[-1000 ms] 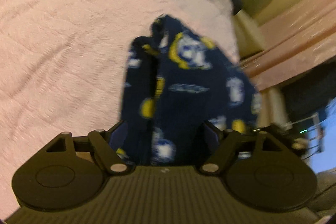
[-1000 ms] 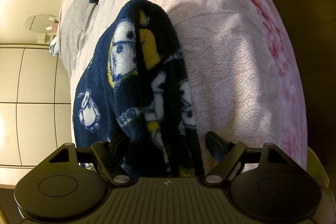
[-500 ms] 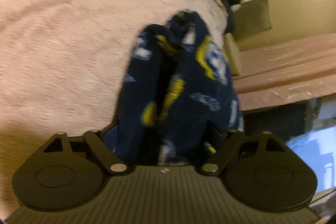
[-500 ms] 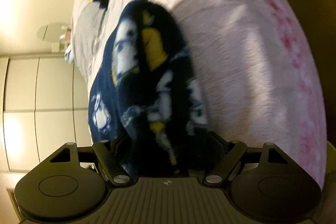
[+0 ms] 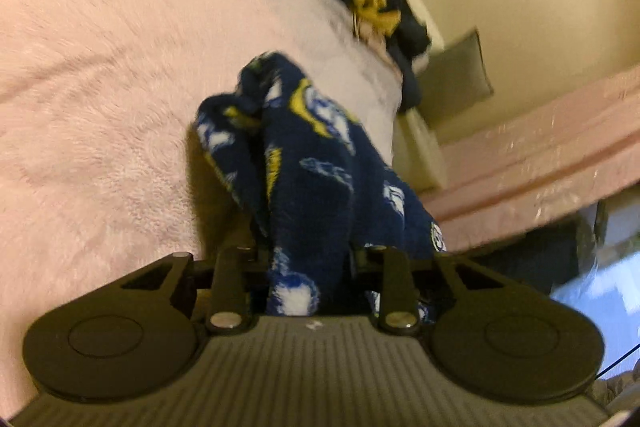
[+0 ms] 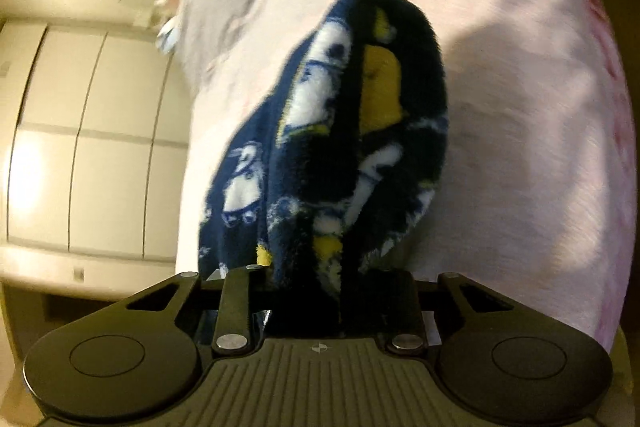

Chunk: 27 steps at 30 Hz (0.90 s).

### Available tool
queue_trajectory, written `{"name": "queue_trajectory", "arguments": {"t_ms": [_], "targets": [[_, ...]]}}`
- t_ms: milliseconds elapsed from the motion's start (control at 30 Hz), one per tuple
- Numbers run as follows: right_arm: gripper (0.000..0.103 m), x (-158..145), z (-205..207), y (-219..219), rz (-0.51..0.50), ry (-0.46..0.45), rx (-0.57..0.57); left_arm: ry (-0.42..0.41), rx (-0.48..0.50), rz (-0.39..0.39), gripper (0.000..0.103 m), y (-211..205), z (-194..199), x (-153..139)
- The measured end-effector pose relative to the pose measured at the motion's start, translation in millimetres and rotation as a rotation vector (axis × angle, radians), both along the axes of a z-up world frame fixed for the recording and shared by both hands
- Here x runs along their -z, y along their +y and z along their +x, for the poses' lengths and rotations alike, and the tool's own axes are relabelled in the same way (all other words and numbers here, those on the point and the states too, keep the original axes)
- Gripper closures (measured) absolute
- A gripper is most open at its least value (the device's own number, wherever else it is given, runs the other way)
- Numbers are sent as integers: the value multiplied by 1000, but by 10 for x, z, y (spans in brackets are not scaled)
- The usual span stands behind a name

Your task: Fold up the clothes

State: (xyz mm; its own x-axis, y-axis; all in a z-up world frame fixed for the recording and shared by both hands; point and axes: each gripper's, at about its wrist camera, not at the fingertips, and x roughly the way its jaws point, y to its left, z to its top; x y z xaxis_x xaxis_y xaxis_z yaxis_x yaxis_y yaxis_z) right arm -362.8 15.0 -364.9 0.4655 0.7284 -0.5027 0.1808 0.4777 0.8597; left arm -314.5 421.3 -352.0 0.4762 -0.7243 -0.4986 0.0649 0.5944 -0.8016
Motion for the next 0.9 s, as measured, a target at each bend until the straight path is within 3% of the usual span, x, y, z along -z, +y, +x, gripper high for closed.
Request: {"name": "queue_trajectory", "arguments": {"t_ms": [167, 300, 433, 567, 700, 900], "targets": [[75, -372, 184, 599, 8, -37, -234, -29, -256, -38, 78, 401, -781, -387], [75, -669, 331, 1079, 15, -67, -421, -51, -509, -12, 78, 900, -1742, -730], [75, -745, 189, 2072, 80, -56, -659, -58, -748, 35, 78, 1395, -2826, -988], [74, -740, -199, 3254, 131, -39, -881, -56, -959, 80, 78, 1889, -3938, -1147], [74, -697, -695, 4342, 159, -34, -1017, -52, -1106, 113, 78, 2474, -4867, -1203], [74, -528, -1347, 5642, 192, 10, -1105, -52, -1217, 144, 78, 3272, -5626, -1234]]}}
